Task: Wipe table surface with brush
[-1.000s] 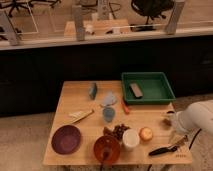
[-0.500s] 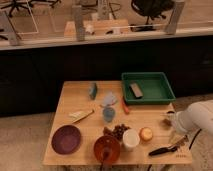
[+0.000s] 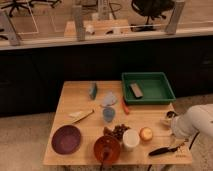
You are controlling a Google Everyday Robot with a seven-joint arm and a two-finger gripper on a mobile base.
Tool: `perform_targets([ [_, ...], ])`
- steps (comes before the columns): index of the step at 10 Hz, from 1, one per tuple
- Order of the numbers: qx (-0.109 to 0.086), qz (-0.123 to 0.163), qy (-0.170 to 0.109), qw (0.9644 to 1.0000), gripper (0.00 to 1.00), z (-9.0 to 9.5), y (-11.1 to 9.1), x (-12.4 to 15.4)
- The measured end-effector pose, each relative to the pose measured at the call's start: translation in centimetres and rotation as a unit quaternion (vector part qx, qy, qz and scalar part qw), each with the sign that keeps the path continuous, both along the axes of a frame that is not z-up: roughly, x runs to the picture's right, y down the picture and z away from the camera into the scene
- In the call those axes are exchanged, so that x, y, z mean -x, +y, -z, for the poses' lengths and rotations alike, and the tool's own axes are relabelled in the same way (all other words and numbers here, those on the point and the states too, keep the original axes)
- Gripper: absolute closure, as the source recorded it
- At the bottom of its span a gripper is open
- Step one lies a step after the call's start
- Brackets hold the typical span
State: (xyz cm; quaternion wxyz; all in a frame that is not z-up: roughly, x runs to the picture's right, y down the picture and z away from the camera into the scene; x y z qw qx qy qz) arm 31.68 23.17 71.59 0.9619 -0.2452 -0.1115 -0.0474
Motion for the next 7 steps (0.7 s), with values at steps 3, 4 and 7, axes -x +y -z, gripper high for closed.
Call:
perform_targets([
  [3,-0.001,0.028,-0.007,0.9996,0.20,-0.8,2.6,-0.7],
  [4,0.000,0.033,-0.005,0.9994,0.20,-1.5,3.4,-1.0],
  [7,0.007,0.030,0.004,0.9995,0.20,-3.5,5.9,-1.9],
])
